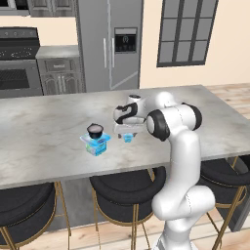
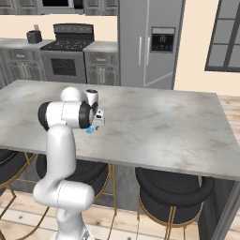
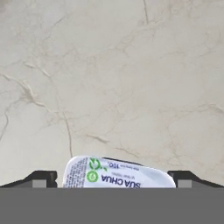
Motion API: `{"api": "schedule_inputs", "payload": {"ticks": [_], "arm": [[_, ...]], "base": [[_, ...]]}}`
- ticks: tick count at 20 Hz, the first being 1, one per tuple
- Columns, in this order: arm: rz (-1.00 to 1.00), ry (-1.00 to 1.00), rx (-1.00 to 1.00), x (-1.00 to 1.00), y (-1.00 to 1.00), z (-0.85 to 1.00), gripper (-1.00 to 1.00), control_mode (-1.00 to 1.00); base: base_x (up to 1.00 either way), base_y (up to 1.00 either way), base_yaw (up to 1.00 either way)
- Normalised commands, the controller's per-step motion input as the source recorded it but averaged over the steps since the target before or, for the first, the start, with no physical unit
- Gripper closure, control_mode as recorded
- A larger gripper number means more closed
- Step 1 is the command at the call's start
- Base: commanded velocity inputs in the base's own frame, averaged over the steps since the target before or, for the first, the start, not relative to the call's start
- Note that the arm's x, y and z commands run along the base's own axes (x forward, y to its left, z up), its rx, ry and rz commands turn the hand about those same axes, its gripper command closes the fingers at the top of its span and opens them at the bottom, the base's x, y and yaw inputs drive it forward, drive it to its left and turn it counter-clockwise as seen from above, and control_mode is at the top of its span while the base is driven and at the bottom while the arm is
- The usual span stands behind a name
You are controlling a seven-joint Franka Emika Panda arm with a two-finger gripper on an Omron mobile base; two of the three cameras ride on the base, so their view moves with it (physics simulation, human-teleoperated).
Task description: Stack the yogurt containers by placing the smaller containers on top of the larger containers.
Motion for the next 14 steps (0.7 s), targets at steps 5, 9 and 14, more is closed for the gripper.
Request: {"api": "schedule_inputs", "payload": {"ticks": [5, 9, 14], "arm": [[0.00, 0.00, 0.00, 0.00, 0.00, -0.08, -1.00, -1.00], [0.00, 0.00, 0.00, 0.00, 0.00, 0.00, 1.00, -1.00], [0.00, 0.00, 0.00, 0.00, 0.00, 0.00, 1.00, -1.00]], "base": [[0.00, 0.00, 0.00], [0.00, 0.00, 0.00], [0.00, 0.00, 0.00]]}}
